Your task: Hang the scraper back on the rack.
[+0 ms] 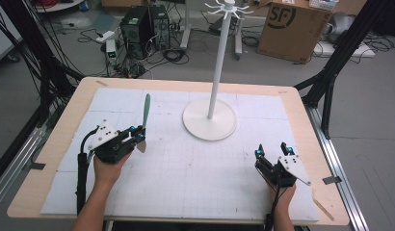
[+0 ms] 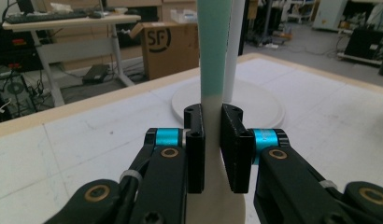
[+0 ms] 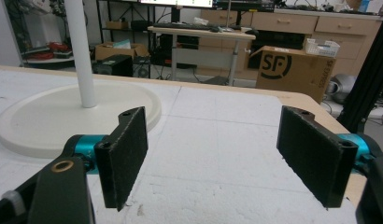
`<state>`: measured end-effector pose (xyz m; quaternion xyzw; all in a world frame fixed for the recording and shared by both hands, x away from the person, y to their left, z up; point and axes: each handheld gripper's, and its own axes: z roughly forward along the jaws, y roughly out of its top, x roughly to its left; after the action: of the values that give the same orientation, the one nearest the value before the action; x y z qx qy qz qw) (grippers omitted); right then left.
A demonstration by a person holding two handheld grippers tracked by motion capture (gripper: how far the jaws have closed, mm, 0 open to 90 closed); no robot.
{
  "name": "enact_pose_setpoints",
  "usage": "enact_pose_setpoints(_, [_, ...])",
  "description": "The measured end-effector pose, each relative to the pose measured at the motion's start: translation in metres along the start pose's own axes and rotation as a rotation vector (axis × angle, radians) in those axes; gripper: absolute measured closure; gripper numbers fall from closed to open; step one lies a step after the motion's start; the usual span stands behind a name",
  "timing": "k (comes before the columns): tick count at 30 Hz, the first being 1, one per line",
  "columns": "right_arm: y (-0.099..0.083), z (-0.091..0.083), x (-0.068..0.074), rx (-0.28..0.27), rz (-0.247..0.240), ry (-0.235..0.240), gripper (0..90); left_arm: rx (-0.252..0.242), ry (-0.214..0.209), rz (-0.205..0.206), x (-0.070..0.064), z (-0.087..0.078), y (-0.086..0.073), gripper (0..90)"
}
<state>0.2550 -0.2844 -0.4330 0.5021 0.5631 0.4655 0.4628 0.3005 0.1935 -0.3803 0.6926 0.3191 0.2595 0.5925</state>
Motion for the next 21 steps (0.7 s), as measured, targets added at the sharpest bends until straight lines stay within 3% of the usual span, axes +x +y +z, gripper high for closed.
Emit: enact_pose_setpoints(21, [0.0, 0.0, 0.0, -0.001, 0.002, 0.0, 23.8, -0.125, -0.063, -0.017, -0.004, 0.016, 0.043, 80.4])
